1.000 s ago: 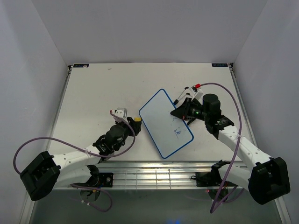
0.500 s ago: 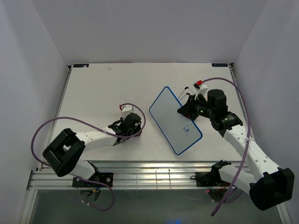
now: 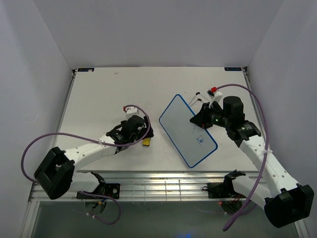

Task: Erase the whiteboard

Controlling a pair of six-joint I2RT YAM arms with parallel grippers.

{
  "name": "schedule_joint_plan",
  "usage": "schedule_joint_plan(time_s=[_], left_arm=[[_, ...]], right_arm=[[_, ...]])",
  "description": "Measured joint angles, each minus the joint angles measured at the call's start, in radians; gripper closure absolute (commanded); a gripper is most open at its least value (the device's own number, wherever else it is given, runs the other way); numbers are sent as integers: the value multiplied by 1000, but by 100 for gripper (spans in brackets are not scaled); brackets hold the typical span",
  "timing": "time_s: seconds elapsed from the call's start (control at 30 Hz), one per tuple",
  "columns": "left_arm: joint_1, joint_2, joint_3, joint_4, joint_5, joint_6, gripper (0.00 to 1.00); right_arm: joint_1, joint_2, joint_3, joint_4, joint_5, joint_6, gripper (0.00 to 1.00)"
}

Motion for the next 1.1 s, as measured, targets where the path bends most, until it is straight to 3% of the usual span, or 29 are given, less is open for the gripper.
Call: schedule_joint_plan(time_s=[0.1,0.23,0.3,0.5,0.6,0.83,0.97,1.1], left_arm=[[75,-104,-2,52,148,69,2],[314,-229,-22,227,479,140,2],[381,-251,-16,303,636,182,2],[386,-235,43,462,1154,292,2],[386,-238,91,475,1339,356,2],[382,-244,136,493,1612,400,7],[330,-243,136,492,1684,399,12],[277,-246,136,492,1713,388,27]], right_arm=[[-9,-24,0,-13,-29,4,92],[-14,-87,14,-53,-77,8,92],[-16,-103,43,-79,-119,7,92],[-18,-132,91,-99,-299,6,92],[-18,-156,94,-123,-391,-4,92],[-18,-157,148,-178,-533,-57,92],[-19,-157,177,-182,-582,-89,92],[-19,-149,194,-202,-613,-126,92]])
